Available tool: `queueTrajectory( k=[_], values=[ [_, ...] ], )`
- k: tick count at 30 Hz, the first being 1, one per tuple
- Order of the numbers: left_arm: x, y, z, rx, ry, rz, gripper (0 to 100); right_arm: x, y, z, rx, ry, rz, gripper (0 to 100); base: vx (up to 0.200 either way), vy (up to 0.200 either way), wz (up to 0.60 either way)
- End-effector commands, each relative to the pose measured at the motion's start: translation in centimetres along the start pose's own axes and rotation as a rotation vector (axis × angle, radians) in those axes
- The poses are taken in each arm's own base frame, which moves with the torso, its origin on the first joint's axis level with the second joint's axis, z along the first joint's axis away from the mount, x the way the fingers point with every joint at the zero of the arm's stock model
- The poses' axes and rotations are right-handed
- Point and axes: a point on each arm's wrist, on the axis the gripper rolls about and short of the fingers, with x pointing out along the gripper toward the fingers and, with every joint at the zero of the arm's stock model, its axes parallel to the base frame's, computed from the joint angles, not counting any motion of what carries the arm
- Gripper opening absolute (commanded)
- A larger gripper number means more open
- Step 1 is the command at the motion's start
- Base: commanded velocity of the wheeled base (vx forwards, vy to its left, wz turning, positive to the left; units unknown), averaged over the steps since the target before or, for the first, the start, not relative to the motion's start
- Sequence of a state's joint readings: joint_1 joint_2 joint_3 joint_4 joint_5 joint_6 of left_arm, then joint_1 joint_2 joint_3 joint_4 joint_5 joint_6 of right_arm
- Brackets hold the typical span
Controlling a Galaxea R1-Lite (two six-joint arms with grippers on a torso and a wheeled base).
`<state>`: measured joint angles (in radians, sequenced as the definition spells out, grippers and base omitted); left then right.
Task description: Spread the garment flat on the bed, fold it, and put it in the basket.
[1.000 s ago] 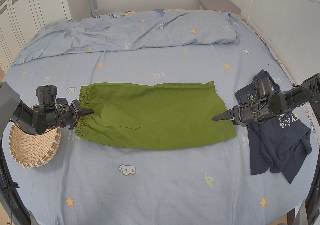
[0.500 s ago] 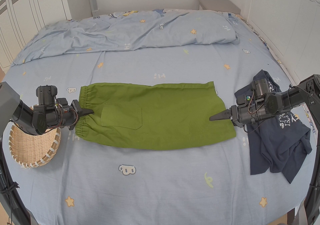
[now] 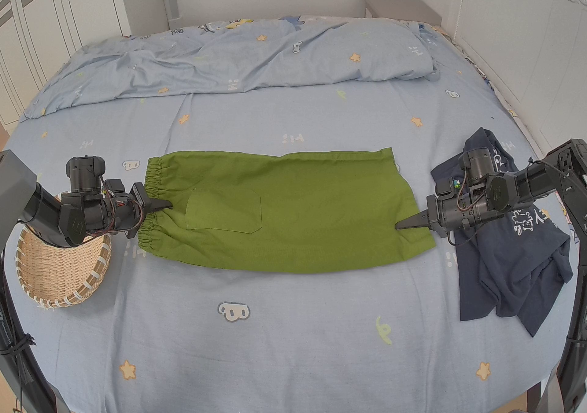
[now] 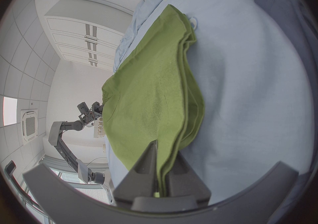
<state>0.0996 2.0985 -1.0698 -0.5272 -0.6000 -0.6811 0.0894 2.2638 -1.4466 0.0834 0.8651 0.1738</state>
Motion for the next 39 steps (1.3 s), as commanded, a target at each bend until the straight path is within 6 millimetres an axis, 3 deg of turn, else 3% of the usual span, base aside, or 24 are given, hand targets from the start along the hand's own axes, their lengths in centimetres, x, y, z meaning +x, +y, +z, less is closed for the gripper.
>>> queueTrajectory(
  k=[1, 4, 6, 9, 14, 19, 25, 37, 38, 39],
  values=[
    [0.0, 0.0, 0.1, 0.000, -0.002, 0.000, 0, -0.3, 0.1, 0.2, -0.006, -0.010, -0.001, 0, 0.000, 0.000, 0.00],
    [-0.1, 0.0, 0.0, -0.002, 0.000, 0.002, 0, -0.7, 0.4, 0.2, -0.009, -0.014, -0.002, 0, 0.000, 0.000, 0.00],
    [-0.4, -0.2, 0.1, -0.004, 0.000, 0.006, 0, -2.2, 2.2, 0.4, -0.035, -0.035, 0.002, 0, 0.000, 0.000, 0.00],
    [-0.7, -0.4, 0.1, -0.009, 0.007, 0.011, 0, -3.1, 3.4, 0.2, -0.049, -0.046, 0.005, 0, 0.000, 0.000, 0.00],
    [-1.6, -1.0, 0.0, -0.024, 0.037, 0.033, 0, -3.9, 4.0, -0.7, -0.044, -0.040, 0.003, 0, 0.000, 0.000, 0.00],
    [-2.5, -1.5, -0.7, -0.027, 0.071, 0.055, 0, -4.4, 4.7, -1.6, -0.035, -0.029, 0.003, 0, 0.000, 0.000, 0.00],
    [-4.8, -0.4, -3.4, 0.029, 0.147, 0.127, 0, -4.8, 5.4, -4.1, -0.004, 0.014, 0.003, 0, 0.000, 0.000, 0.00],
    [-10.1, 1.2, -10.5, 0.040, 0.272, 0.205, 0, -5.8, 6.0, -14.5, 0.061, 0.179, -0.003, 0, 0.000, 0.000, 0.00],
    [-10.1, 1.2, -10.5, 0.040, 0.272, 0.205, 0, -5.8, 6.0, -14.5, 0.061, 0.179, -0.003, 0, 0.000, 0.000, 0.00],
    [-11.0, 1.3, -11.7, 0.038, 0.291, 0.214, 0, -5.8, 6.3, -16.2, 0.052, 0.190, 0.001, 0, 0.000, 0.000, 0.00]
  ],
)
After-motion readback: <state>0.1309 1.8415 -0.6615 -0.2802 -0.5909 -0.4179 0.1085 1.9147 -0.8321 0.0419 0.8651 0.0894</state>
